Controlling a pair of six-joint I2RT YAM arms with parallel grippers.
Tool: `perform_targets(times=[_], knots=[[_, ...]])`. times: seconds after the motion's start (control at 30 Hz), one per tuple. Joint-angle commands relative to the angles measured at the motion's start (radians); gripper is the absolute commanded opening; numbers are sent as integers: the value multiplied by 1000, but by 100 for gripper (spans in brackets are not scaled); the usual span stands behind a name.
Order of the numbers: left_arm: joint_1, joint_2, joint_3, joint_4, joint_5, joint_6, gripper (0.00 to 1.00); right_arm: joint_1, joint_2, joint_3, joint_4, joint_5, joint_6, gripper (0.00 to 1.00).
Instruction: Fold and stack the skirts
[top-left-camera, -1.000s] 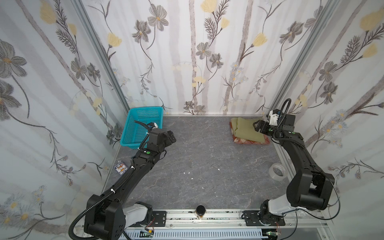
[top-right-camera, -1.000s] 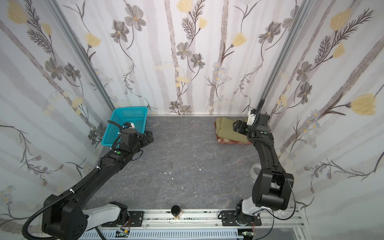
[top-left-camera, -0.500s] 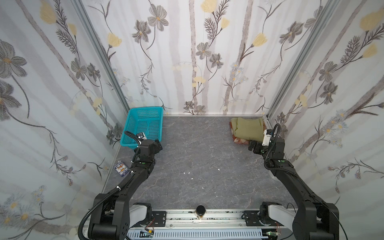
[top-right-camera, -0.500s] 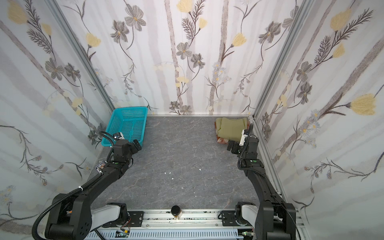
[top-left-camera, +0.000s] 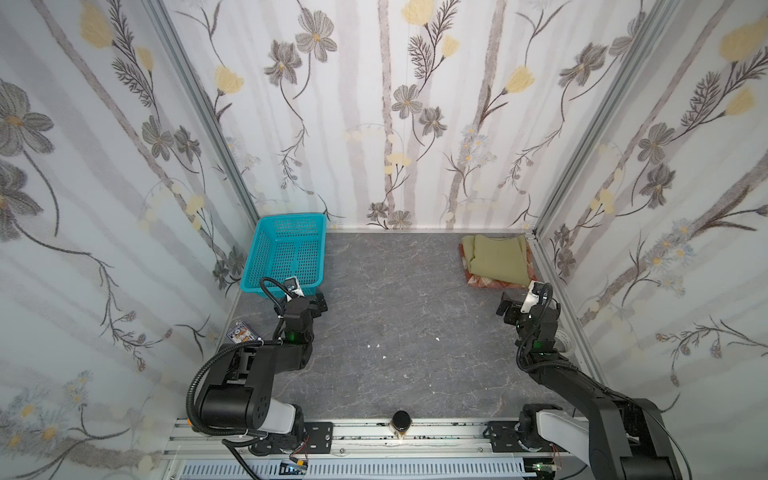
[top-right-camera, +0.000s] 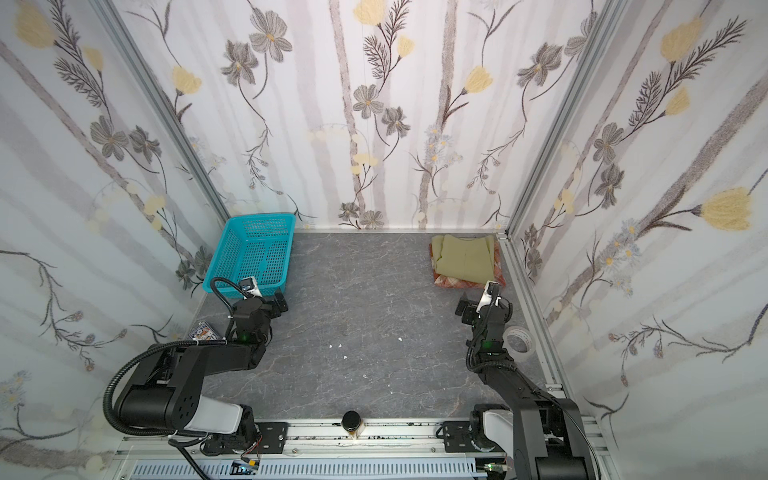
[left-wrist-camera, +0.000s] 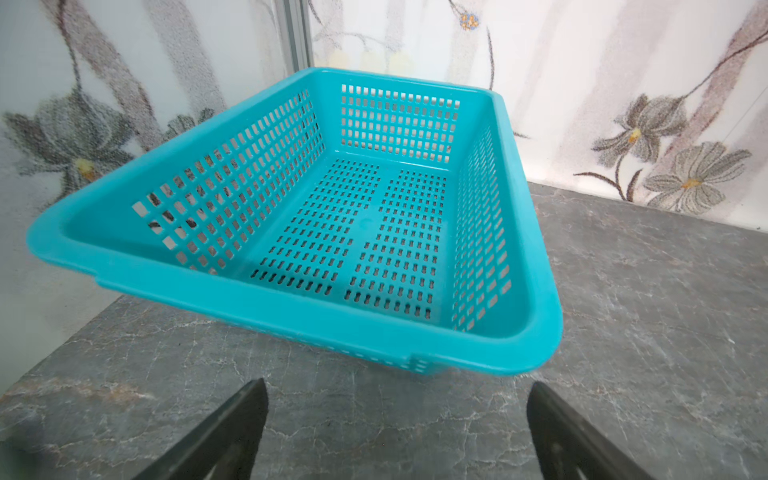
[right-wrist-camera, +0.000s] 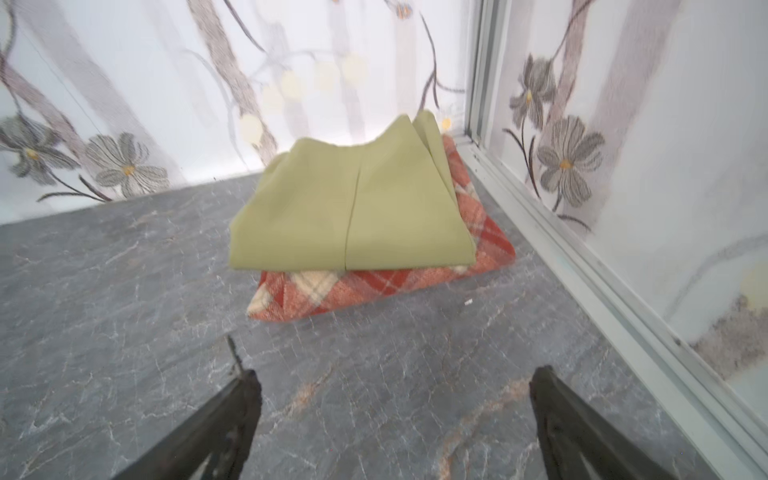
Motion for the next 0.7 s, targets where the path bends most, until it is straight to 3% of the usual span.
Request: perform_targets(times=[0.0, 0.1, 0.17, 0.23, 0.33, 0.5, 0.67], knots=[[5, 53, -22, 239, 62, 52, 100, 14, 61, -67, 460, 48, -92, 100], [20, 65, -45, 287, 110, 48, 100, 18, 159, -79, 545, 28, -95, 100], [32, 112, -76, 393, 147, 51, 100, 19, 236, -105, 713, 29, -105, 100], [34, 105, -85, 392, 163, 57, 100, 17, 186, -39, 487, 39, -86, 100], [35, 109, -79, 391, 169, 56, 100, 11, 221, -50, 573, 49, -83, 100], [37, 110, -76, 387, 93, 26, 100, 14, 213, -50, 559, 65, -86, 100], [37, 110, -78, 387, 87, 24, 100, 17, 211, -53, 559, 66, -87, 100]])
